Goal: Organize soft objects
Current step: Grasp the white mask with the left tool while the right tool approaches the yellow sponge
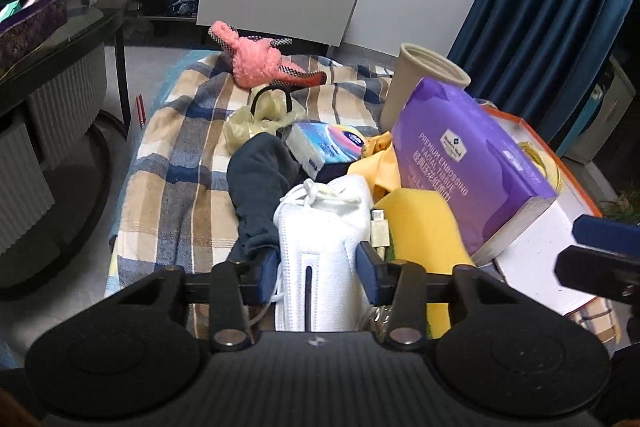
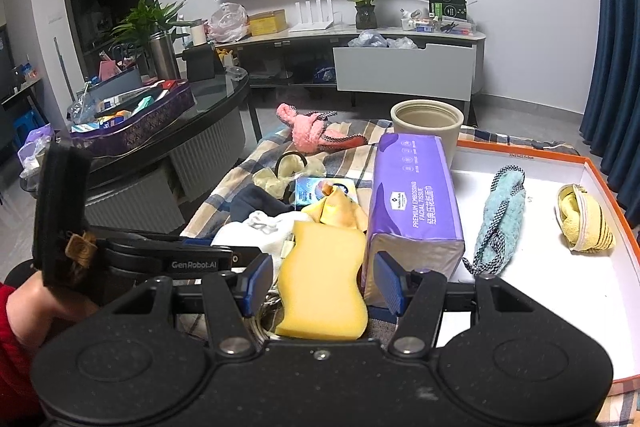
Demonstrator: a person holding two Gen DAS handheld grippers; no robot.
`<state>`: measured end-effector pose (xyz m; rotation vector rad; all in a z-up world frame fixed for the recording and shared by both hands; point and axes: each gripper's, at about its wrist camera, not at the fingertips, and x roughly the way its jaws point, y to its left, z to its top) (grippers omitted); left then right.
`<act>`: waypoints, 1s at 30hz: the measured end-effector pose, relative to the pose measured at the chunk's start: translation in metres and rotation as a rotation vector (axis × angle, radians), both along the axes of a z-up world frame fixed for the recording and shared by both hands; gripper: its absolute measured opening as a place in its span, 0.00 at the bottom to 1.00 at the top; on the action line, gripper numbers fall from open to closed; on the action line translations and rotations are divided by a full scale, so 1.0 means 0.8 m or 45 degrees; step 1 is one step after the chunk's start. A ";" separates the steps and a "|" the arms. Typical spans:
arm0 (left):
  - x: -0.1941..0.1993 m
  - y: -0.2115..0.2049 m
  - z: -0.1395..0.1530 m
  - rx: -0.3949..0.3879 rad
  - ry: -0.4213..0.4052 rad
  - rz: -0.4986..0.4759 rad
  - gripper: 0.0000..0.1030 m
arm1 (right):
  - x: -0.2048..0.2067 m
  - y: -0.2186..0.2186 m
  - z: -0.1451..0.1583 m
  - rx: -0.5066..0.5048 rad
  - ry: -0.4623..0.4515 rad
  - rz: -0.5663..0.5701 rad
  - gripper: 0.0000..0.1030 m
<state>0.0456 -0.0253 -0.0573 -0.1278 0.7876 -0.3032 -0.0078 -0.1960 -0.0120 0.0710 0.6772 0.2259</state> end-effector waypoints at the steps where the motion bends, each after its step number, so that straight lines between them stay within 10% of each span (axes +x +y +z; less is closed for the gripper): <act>1: -0.002 0.001 0.003 -0.008 -0.003 0.005 0.42 | 0.000 0.001 0.000 -0.002 0.003 -0.001 0.66; 22: -0.032 -0.012 0.026 -0.230 -0.213 -0.159 0.70 | 0.000 -0.009 0.001 0.011 -0.009 -0.029 0.66; 30: -0.034 -0.003 0.021 -0.061 -0.261 0.004 0.69 | 0.002 0.004 -0.003 -0.005 0.006 0.028 0.66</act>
